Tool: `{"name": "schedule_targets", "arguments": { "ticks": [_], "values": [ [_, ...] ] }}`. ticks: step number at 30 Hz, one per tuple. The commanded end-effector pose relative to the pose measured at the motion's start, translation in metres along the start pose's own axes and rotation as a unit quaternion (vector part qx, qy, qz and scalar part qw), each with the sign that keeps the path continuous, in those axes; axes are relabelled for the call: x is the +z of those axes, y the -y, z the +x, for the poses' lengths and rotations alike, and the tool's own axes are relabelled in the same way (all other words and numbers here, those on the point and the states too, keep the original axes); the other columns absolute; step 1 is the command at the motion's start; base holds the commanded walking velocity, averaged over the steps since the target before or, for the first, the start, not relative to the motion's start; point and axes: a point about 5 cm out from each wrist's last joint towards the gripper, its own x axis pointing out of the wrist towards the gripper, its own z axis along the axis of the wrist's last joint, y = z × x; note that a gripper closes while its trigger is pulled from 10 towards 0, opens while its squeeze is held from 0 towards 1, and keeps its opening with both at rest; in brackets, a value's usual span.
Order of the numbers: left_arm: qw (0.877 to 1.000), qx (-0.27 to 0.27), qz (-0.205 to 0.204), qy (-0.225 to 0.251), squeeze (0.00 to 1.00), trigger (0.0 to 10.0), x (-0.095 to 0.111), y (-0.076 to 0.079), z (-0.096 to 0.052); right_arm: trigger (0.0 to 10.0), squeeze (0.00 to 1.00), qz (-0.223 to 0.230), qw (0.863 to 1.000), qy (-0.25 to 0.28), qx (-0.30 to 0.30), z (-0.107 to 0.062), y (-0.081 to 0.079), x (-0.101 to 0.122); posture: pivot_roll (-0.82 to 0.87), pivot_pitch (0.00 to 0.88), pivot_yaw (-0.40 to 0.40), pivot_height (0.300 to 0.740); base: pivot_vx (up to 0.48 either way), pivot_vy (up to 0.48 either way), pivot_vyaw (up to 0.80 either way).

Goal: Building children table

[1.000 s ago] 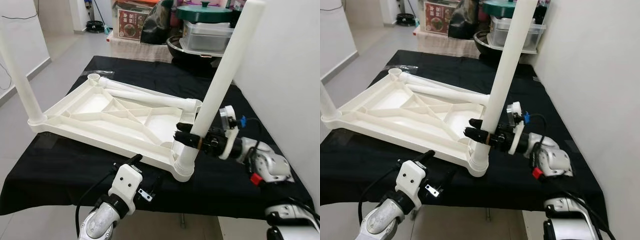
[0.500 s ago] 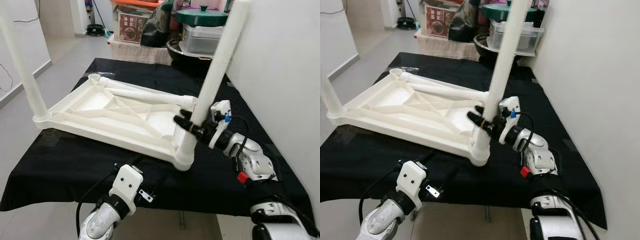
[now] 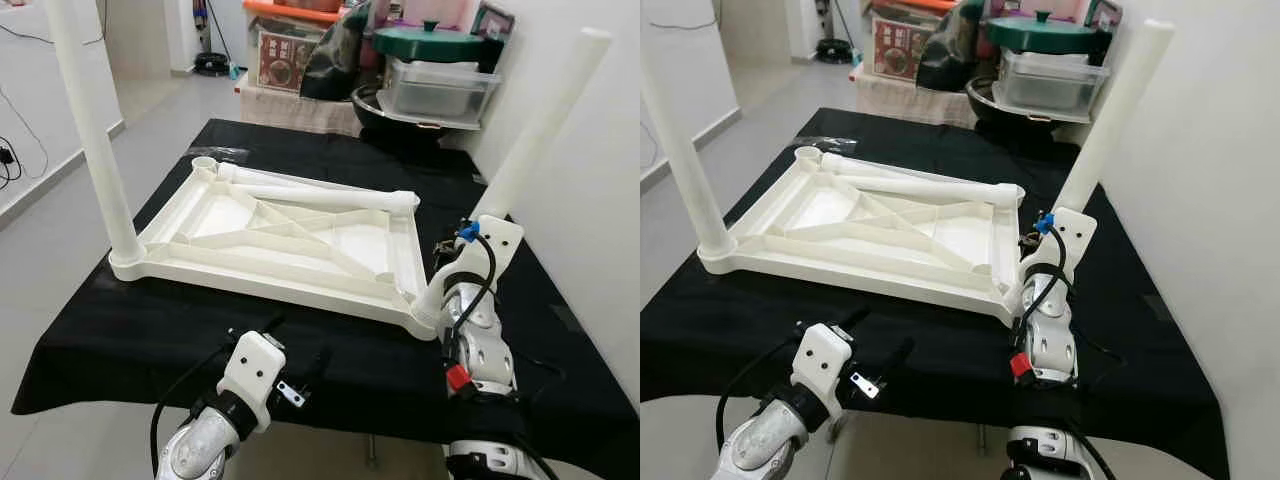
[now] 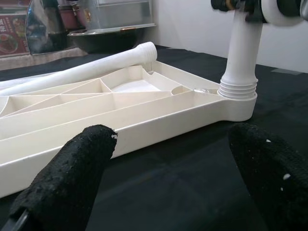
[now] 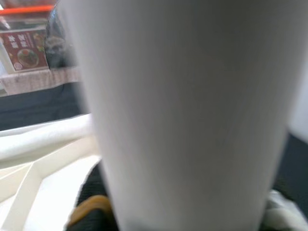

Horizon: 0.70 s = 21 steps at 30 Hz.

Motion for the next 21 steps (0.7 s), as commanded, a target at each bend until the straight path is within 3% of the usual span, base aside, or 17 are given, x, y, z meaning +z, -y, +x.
{"name": "schedule_targets", "arguments": {
  "ticks": [1, 8, 9, 10, 11, 12, 14, 16, 18, 19, 20, 21],
  "values": [
    [1.000, -0.005, 0.000, -0.007, 0.00, 10.0, -0.003, 0.003, 0.001, 10.0, 1.00, 0.029, 0.998, -0.045, 0.018, -0.003, -0.003, -0.024, 0.13, 0.000, -0.116, 0.740, 0.000, 0.000, 0.00],
    [1.000, -0.007, 0.000, -0.007, 0.00, 10.0, -0.004, 0.004, 0.001, 10.0, 1.00, 0.032, 0.998, 0.004, 0.050, 0.004, -0.010, -0.006, 0.12, 0.000, -0.113, 0.740, 0.000, 0.000, 0.00],
    [1.000, -0.008, 0.000, -0.007, 0.00, 10.0, -0.004, 0.004, 0.001, 10.0, 0.00, 0.027, 0.994, 0.029, 0.099, 0.009, -0.008, 0.003, 0.12, 0.000, -0.112, 0.740, 0.000, 0.000, 0.00],
    [1.000, -0.008, 0.000, -0.007, 0.00, 10.0, -0.004, 0.004, 0.001, 10.0, 0.00, 0.027, 0.994, 0.029, 0.099, 0.009, -0.008, 0.003, 0.12, 0.000, -0.112, 0.740, 0.000, 0.000, 0.00],
    [1.000, -0.009, -0.001, -0.007, 0.00, 10.0, -0.005, 0.004, 0.001, 10.0, 0.00, 0.035, 0.986, 0.021, 0.164, 0.014, -0.007, 0.005, 0.11, 0.000, -0.112, 0.740, 0.000, 0.000, 0.00],
    [1.000, -0.009, -0.001, -0.007, 0.00, 10.0, -0.005, 0.004, 0.001, 10.0, 0.00, 0.035, 0.986, 0.021, 0.164, 0.014, -0.007, 0.005, 0.11, 0.000, -0.112, 0.740, 0.000, 0.000, 0.00],
    [1.000, -0.011, -0.001, -0.008, 0.00, 10.0, -0.006, 0.005, 0.001, 10.0, 0.00, 0.057, 0.950, 0.009, 0.307, 0.020, 0.003, 0.016, 0.11, 0.000, -0.113, 0.740, 0.000, 0.000, 0.00],
    [1.000, -0.011, -0.001, -0.008, 0.00, 10.0, -0.006, 0.005, 0.001, 10.0, 0.00, 0.057, 0.950, 0.009, 0.307, 0.020, 0.003, 0.016, 0.11, 0.000, -0.113, 0.740, 0.000, 0.000, 0.00],
    [1.000, -0.013, -0.001, -0.008, 0.00, 10.0, -0.007, 0.006, 0.002, 10.0, 0.00, 0.079, 0.903, -0.024, 0.423, 0.019, 0.010, 0.022, 0.11, 0.000, -0.114, 0.740, 0.000, 0.000, 0.00],
    [1.000, -0.013, -0.001, -0.008, 0.00, 10.0, -0.007, 0.006, 0.002, 10.0, 0.00, 0.079, 0.903, -0.024, 0.423, 0.019, 0.010, 0.022, 0.11, 0.000, -0.114, 0.740, 0.000, 0.000, 0.00],
    [1.000, -0.015, 0.000, -0.007, 0.00, 10.0, -0.007, 0.006, 0.002, 10.0, 0.00, 0.081, 0.846, -0.058, 0.524, 0.011, 0.012, 0.025, 0.12, 0.000, -0.119, 0.740, 0.000, 0.000, 0.00],
    [1.000, -0.015, 0.000, -0.007, 0.00, 10.0, -0.007, 0.006, 0.002, 10.0, 0.00, 0.081, 0.846, -0.058, 0.524, 0.011, 0.012, 0.025, 0.12, 0.000, -0.119, 0.740, 0.000, 0.000, 0.00]
  ]
}}
